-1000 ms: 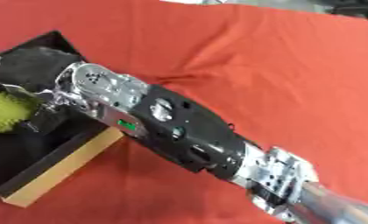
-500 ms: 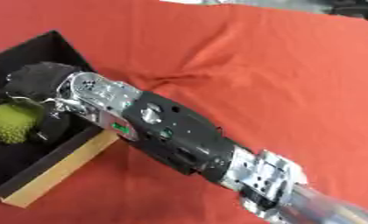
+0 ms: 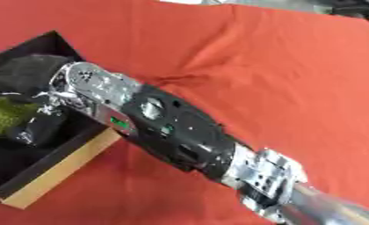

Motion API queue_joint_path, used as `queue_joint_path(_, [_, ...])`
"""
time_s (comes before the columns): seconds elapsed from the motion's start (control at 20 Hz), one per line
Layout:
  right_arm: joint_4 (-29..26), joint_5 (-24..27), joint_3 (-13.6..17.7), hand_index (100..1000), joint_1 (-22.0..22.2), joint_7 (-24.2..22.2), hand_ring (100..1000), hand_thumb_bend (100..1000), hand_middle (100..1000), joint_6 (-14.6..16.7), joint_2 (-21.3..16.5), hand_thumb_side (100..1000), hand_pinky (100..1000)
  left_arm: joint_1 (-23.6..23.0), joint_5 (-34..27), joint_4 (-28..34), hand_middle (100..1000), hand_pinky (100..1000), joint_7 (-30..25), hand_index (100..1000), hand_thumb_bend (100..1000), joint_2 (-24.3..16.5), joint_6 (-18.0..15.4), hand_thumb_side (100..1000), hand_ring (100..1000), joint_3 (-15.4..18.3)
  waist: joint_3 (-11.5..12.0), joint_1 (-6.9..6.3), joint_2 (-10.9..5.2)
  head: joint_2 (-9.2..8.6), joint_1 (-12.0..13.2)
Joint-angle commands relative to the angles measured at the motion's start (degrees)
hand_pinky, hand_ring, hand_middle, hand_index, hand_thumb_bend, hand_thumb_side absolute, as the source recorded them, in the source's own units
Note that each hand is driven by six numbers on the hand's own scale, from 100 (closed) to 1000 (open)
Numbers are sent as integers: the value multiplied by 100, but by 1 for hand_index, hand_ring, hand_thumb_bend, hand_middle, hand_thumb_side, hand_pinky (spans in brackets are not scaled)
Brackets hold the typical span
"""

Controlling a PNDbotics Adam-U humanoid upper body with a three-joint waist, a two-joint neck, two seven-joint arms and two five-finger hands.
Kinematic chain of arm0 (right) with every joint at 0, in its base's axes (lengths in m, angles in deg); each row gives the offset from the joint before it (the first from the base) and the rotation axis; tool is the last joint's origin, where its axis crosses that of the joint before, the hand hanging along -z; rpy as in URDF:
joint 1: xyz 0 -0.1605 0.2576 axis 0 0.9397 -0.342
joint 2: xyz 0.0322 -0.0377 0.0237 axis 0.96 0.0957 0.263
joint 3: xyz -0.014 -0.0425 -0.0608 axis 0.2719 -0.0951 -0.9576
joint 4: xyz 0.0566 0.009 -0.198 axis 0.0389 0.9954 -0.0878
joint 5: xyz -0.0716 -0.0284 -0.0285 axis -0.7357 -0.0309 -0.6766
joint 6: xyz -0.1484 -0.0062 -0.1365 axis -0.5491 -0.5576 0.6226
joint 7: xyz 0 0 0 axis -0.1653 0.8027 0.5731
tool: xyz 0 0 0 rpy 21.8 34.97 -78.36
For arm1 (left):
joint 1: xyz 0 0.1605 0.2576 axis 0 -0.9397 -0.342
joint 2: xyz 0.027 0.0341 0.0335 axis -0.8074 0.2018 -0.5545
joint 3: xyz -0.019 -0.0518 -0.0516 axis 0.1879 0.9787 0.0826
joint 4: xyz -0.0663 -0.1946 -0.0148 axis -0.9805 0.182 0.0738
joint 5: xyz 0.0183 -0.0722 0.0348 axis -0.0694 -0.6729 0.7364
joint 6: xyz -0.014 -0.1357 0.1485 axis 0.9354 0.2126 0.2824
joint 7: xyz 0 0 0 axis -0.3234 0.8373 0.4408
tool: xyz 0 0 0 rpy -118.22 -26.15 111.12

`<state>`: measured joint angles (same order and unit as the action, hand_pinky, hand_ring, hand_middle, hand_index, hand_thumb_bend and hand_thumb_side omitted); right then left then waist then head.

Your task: Pick up objects on the table and place them in the box.

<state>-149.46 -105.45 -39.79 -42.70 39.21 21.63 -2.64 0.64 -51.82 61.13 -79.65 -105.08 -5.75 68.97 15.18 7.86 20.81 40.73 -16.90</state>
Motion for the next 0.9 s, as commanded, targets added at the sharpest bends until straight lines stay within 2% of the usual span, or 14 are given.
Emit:
queue_joint_path(0.05, [-615, 126, 311, 952, -55, 51, 887, 137, 854, -131, -196, 384, 857, 58, -22, 111, 586, 622, 61, 727, 100, -93, -48, 226, 672, 13, -13, -55, -144, 3, 40])
queue_joint_path(0.1, [-801, 163, 416, 950, -35, 99, 882, 145, 849, -201, -243, 315, 856, 57, -21, 111, 586, 622, 107, 728, 100, -98, -59, 231, 671, 26, -21, -56, -144, -2, 49])
queue_joint_path(0.2, [-1187, 261, 647, 944, 4, 240, 873, 152, 840, -352, -338, 243, 853, 53, -12, 111, 587, 622, 208, 728, 100, -110, -77, 235, 672, 49, -39, -61, -144, -13, 58])
queue_joint_path(0.35, [-1738, 616, 1023, 926, 71, 498, 860, 100, 820, -604, -496, 100, 850, 55, 10, 111, 589, 633, 375, 728, 100, -118, -90, 250, 672, 77, -64, -72, -145, -35, 61])
queue_joint_path(0.45, [-2036, 1102, 1284, 918, 124, 767, 843, 100, 793, -800, -656, 100, 837, 42, 33, 111, 589, 659, 497, 728, 100, -129, -80, 256, 672, 90, -98, -80, -151, -59, 77])
queue_joint_path(0.5, [-2134, 1442, 1415, 914, 158, 961, 815, 100, 751, -878, -734, 100, 817, 23, 49, 111, 588, 680, 531, 728, 100, -141, -64, 259, 672, 90, -127, -84, -156, -78, 84])
queue_joint_path(0.75, [-2358, 3456, 2177, 868, 328, 2332, 802, 100, 735, -1177, -1353, 100, 814, -40, 112, 111, 586, 681, 558, 727, 100, -205, -48, 257, 672, 125, -239, -98, -157, -89, 152])
queue_joint_path(0.8, [-2366, 3776, 2322, 854, 387, 2578, 804, 100, 735, -1232, -1522, 144, 815, -56, 121, 111, 586, 681, 556, 726, 100, -222, -43, 258, 672, 134, -265, -100, -153, -95, 186])
queue_joint_path(0.9, [-2436, 4253, 2628, 846, 563, 3060, 805, 100, 738, -1277, -1912, 174, 815, -86, 136, 111, 585, 682, 539, 726, 100, -258, -34, 258, 673, 158, -313, -108, -136, -111, 263])
